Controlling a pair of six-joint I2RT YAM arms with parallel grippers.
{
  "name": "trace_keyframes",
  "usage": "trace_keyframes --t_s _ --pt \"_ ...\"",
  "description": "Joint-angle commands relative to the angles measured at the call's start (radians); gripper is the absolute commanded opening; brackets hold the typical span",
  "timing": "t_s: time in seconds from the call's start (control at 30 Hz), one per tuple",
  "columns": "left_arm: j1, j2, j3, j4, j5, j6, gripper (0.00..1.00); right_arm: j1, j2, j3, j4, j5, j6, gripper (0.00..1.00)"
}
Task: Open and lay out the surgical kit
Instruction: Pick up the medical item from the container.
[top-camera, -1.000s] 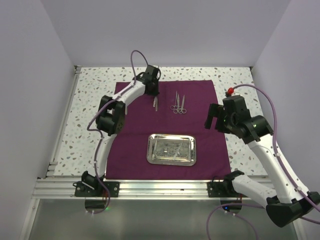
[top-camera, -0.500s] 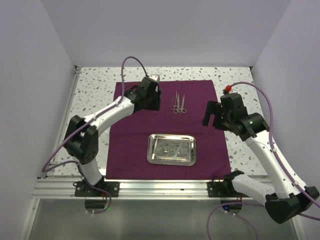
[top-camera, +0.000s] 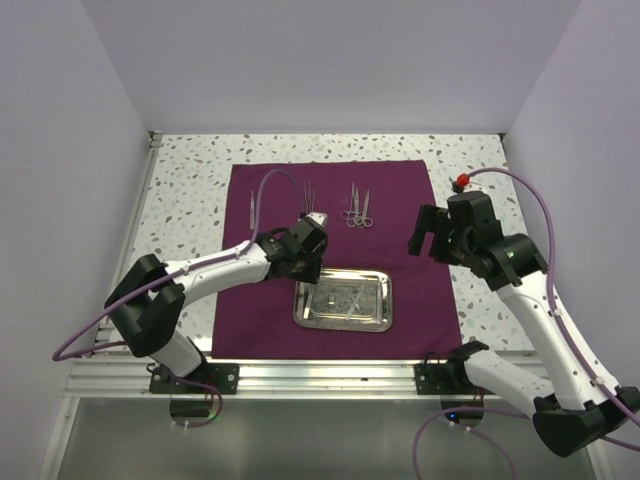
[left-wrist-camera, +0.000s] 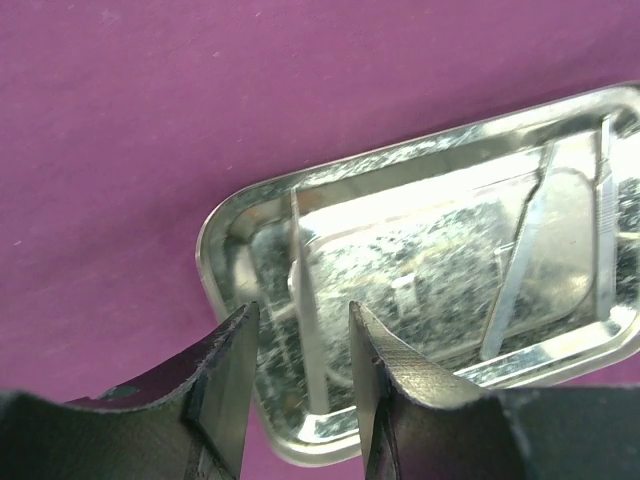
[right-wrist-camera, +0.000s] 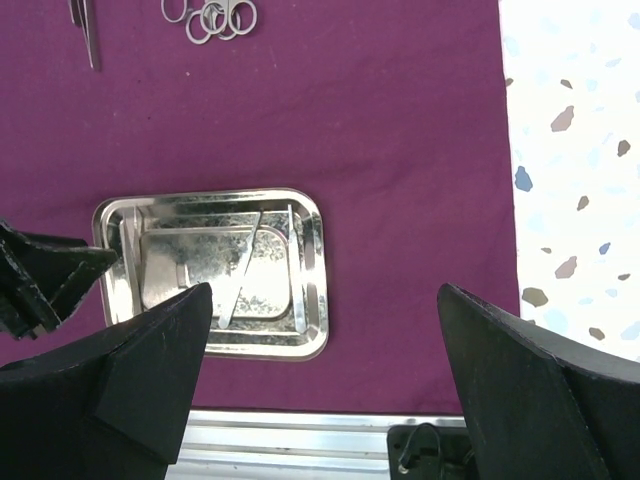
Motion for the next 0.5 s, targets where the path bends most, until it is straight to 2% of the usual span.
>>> trace_keyframes --t_s 0.0,0.33,0.47 --pt "-0.009 0.006 -0.007 0.105 -0.008 -0.042 0.44 0.0 -0.026 0.01 -0.026 0.012 0.0 0.98" --pt "-0.015 0.126 -0.015 0.15 -0.019 -0.062 0.41 -0.002 -0.035 0.033 -0.052 0.023 -0.018 0.98" --pt "-0.013 0.166 0.006 0.15 -0.043 -0.066 0.34 0.0 -0.029 0.045 -0.058 0.024 -0.027 0.98"
